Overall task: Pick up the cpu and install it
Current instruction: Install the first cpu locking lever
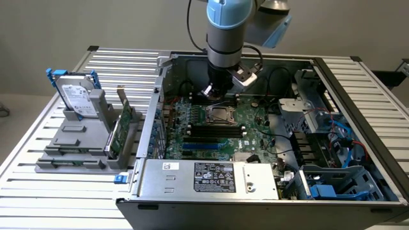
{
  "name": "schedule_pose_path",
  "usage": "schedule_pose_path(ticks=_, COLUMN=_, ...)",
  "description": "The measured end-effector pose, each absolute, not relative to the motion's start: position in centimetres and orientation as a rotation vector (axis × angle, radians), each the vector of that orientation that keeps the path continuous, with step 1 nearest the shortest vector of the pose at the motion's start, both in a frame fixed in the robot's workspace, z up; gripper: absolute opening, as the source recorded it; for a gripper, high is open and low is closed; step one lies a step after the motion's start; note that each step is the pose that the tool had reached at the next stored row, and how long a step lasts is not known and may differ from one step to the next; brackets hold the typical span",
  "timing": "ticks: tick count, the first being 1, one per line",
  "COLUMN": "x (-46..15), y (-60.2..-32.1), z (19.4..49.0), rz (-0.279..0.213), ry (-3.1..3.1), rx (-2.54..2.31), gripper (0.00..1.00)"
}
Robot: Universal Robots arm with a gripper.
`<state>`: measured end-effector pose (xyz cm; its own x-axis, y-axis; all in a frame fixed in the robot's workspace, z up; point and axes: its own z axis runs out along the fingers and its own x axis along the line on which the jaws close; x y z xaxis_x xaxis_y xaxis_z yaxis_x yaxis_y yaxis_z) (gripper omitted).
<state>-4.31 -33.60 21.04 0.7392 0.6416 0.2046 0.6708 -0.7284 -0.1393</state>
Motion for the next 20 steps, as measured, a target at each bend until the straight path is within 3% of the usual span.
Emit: schedule_pose_path(ticks=20, x=-3.97, y=-32.97, z=20.09, rz=-0.202, ry=-1.063, rx=-2.747, gripper=0.11)
